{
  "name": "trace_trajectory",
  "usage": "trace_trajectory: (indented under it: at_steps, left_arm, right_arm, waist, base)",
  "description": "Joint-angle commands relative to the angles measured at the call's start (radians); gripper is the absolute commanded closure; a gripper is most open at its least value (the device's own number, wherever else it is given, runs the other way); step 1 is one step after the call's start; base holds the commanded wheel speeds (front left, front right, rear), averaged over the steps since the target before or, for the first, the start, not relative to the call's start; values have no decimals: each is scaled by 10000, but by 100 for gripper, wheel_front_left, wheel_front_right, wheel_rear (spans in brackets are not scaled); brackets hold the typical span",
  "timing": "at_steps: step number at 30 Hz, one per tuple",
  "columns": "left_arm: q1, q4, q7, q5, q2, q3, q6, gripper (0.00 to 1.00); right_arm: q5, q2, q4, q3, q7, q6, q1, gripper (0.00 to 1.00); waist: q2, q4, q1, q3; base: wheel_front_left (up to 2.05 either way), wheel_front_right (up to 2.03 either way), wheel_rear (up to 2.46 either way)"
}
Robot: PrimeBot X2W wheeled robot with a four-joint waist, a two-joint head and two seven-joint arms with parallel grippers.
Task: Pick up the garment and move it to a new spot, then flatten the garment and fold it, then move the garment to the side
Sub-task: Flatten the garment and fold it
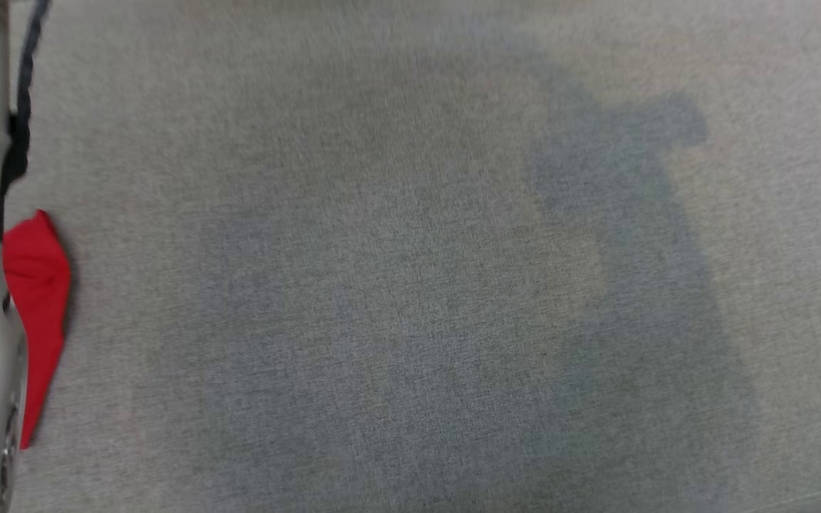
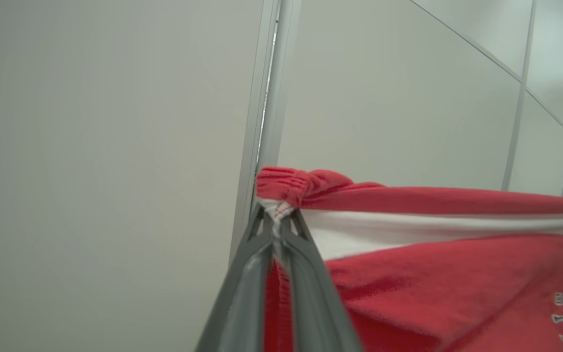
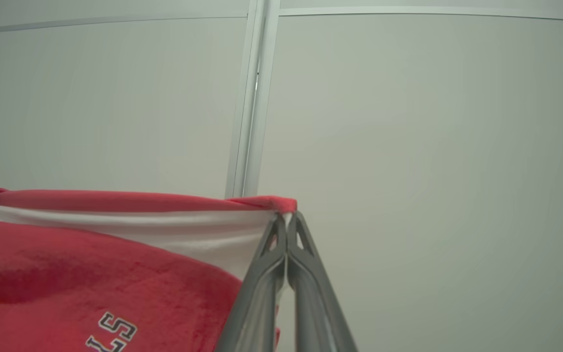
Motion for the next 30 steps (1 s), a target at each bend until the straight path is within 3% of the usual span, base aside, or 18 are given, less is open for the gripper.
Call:
trace_trajectory:
  at_steps: [1, 7, 11, 16, 21, 30]
  left_arm:
    - [-447, 641, -396, 150, -45, 22, -85, 100]
    - [-1119, 2262, -1613, 302, -469, -146, -398, 100]
    - [-487, 3311, -2235, 350, -789, -537, -764, 100]
    - [657, 4262, -2586, 432, -1061, -1061, -1006, 100]
    - [2141, 4642, -2706, 735, -977, -1574, -1115, 100]
    - [4888, 4365, -2702, 1396, -406, -3469, -1127, 100]
  right_arm:
    - [-176, 116, 540, 49, -477, -24, -286, 100]
    - [26, 587, 1711, 399, -1128, -22, -356, 100]
    - [971, 745, 2304, 900, -1255, -22, 320, 100]
    - [1775, 371, 2896, 2120, -1266, -18, 1429, 100]
    - [2599, -139, 3357, 3508, -1259, -18, 2609, 100]
    - [4096, -896, 3569, 5481, -1196, -18, 4287, 100]
  waist:
    - [0, -197, 0, 1000]
    - [0, -114, 0, 1420]
    - [0, 65, 0, 1509]
    - [0, 377, 0, 1327]
    - [0, 609, 0, 744]
    - [0, 689, 0, -778]
  base:
    - [0, 0, 0]
    - [0, 0, 0]
    - [0, 0, 0]
    - [0, 0, 0]
    - [0, 0, 0]
    - [0, 0, 0]
